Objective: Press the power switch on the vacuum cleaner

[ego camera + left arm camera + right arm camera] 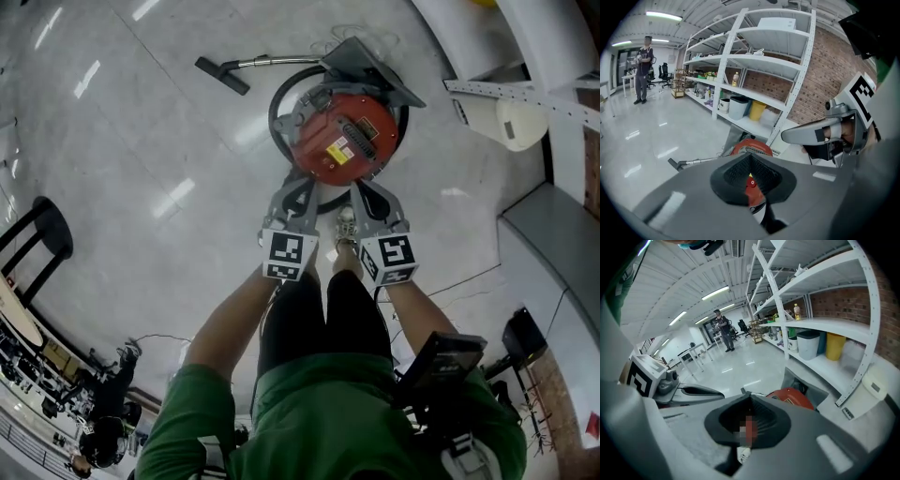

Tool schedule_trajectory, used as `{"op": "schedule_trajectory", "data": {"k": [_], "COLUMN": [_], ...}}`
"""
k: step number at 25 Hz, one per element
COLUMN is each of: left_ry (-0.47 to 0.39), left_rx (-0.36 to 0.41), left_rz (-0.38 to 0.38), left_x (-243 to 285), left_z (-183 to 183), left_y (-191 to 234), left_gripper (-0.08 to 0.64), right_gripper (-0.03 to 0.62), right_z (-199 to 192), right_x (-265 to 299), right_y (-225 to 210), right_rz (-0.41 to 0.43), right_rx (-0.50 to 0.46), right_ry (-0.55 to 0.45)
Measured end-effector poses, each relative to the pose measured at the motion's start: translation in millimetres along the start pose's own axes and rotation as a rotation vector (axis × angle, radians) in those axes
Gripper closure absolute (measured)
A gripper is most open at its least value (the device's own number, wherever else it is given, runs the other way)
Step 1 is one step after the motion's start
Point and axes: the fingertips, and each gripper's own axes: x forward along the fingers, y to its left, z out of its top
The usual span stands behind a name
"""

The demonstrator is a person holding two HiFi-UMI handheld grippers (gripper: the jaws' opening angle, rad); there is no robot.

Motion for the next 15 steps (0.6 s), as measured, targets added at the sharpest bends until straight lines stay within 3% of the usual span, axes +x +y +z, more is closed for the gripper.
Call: {"op": "schedule_trajectory", "data": {"k": [15], "left_ry": [0.131], "left_rx": [0.106], "left_rz": [-0.072], "left_x": [77], "left_z": [-75], "left_y": [0], "left_gripper": [0.554], "right_gripper": [0.591], "right_z": [-76], "right_x": [57], "right_y": [-25], "right_rz": [-0.026], "right_rx": [0.035], "right_ry": [0.082]}}
